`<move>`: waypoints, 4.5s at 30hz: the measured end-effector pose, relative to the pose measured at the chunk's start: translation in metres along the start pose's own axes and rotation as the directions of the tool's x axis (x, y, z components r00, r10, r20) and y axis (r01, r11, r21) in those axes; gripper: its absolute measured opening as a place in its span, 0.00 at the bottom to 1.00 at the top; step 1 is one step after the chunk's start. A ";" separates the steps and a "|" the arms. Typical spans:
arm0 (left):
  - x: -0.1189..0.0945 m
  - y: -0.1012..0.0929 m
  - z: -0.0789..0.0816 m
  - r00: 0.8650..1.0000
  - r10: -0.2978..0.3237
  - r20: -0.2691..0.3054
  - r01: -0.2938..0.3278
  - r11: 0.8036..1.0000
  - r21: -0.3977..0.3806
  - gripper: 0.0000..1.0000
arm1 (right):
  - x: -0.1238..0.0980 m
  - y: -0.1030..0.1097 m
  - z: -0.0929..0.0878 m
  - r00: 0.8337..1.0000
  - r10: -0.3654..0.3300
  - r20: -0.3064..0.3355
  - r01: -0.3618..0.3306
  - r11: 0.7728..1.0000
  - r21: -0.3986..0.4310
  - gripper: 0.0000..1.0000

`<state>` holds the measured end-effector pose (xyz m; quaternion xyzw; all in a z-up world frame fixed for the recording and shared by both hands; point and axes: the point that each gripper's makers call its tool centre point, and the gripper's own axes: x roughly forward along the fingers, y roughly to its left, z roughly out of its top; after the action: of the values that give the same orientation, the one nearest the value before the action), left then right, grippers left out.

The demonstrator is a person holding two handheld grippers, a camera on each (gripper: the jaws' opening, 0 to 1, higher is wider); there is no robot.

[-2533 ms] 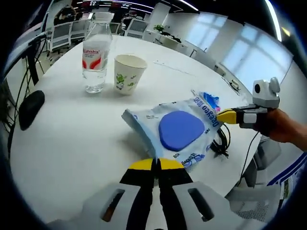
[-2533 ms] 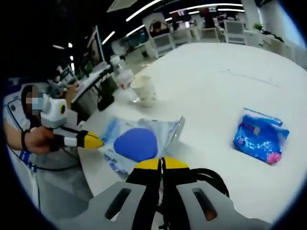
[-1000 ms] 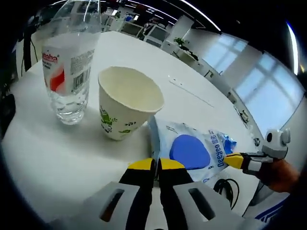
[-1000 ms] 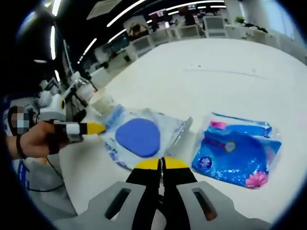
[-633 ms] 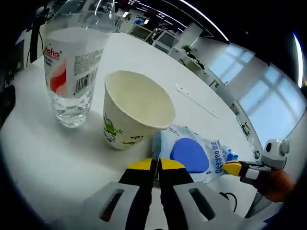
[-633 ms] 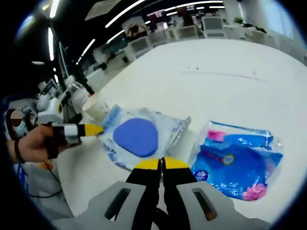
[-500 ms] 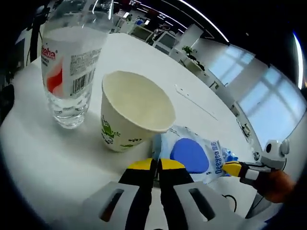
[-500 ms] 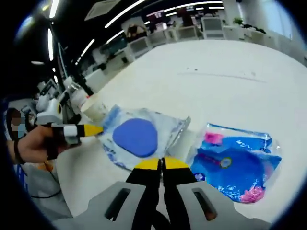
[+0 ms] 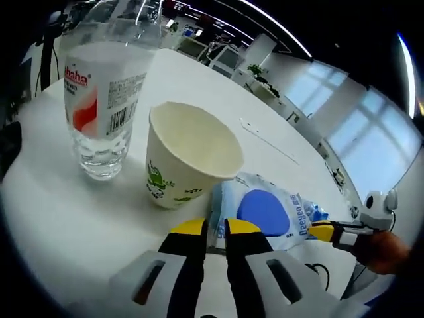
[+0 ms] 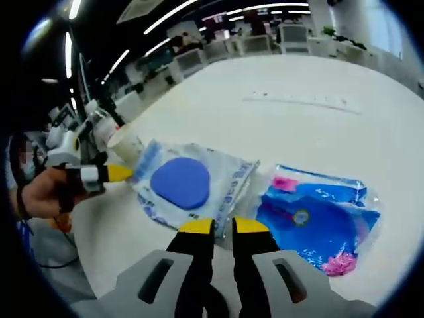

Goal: Arrange the tabletop items into an orderly group along one side of the table until the central work area is clear of visible clutter.

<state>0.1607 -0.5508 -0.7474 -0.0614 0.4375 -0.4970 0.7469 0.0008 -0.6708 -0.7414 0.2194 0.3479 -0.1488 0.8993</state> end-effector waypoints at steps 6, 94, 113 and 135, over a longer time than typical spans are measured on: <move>-0.008 0.002 -0.001 1.000 -0.001 0.007 0.001 1.000 -0.002 0.08 | -0.007 0.003 0.002 1.000 -0.010 0.015 0.010 1.000 -0.005 0.08; -0.023 -0.136 -0.164 0.932 -0.155 -0.326 0.258 0.918 0.300 0.04 | -0.072 0.005 -0.104 0.999 -0.037 0.031 0.031 0.986 0.163 0.04; -0.001 -0.144 -0.147 0.938 -0.153 -0.313 0.242 0.932 0.269 0.06 | -0.059 -0.015 -0.072 0.998 -0.033 0.045 0.026 0.988 0.151 0.03; -0.103 -0.062 -0.058 0.989 -0.103 -0.108 0.141 0.882 0.449 0.25 | -0.115 0.015 -0.062 0.994 -0.011 0.110 0.021 0.995 -0.093 0.29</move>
<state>0.0644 -0.4803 -0.6892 0.1081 0.3341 -0.6339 0.6891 -0.1098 -0.6134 -0.6983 0.1655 0.3067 -0.1511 0.9250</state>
